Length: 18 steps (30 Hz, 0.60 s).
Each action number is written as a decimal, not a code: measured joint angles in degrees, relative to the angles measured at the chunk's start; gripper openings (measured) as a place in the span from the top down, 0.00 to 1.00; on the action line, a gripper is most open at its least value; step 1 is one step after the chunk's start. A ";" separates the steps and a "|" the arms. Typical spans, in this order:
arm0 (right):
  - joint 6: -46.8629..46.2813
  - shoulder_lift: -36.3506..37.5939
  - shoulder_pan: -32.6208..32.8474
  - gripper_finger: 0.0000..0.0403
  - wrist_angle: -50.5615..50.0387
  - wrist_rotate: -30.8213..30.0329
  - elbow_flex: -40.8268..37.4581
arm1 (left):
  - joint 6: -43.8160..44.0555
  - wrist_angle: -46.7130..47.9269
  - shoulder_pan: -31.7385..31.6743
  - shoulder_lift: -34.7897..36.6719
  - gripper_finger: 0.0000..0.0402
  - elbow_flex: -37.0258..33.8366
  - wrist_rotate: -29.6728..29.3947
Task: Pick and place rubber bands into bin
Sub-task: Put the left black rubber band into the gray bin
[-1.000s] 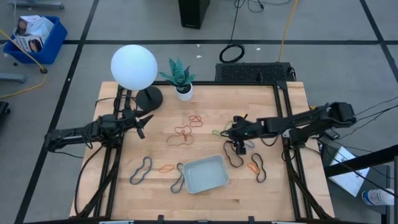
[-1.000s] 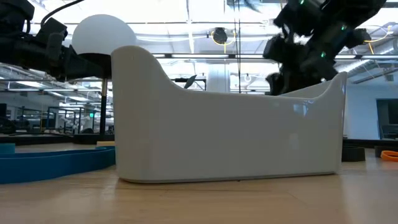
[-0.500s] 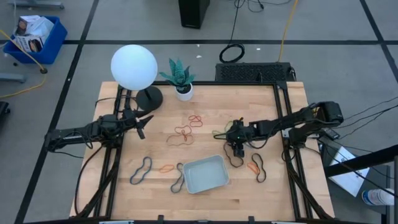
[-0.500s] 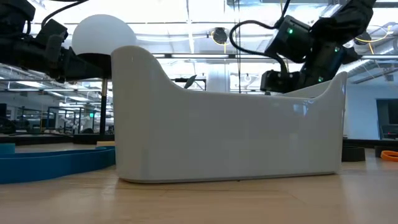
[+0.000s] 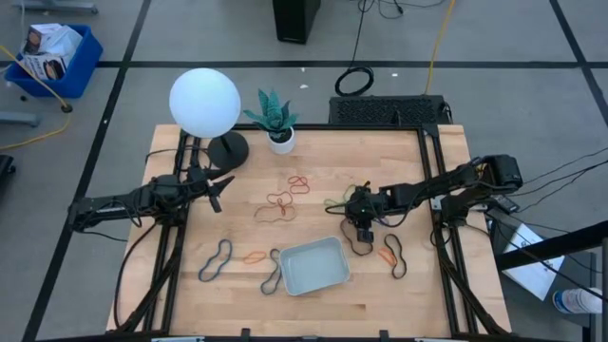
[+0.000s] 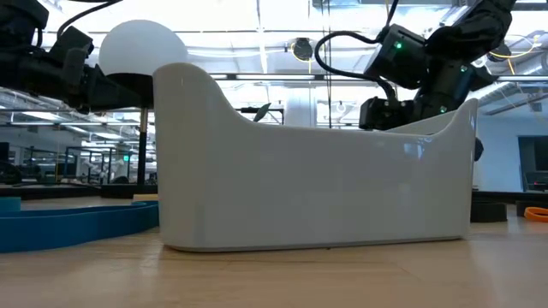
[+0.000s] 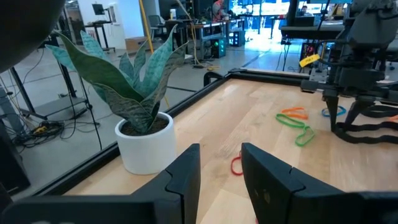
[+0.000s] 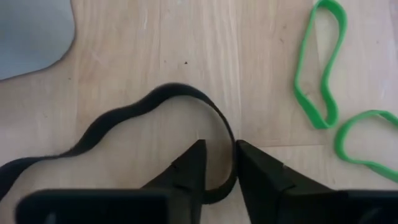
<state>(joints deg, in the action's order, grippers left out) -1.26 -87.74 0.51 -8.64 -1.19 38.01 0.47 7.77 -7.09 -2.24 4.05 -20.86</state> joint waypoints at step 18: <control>-0.23 2.69 -0.11 0.99 -1.13 -3.39 -0.37 | 0.00 0.02 0.02 0.00 0.69 0.00 -0.02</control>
<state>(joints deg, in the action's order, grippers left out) -1.49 -85.06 0.41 -9.77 -4.58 37.63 0.47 7.79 -7.07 -2.24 4.05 -20.88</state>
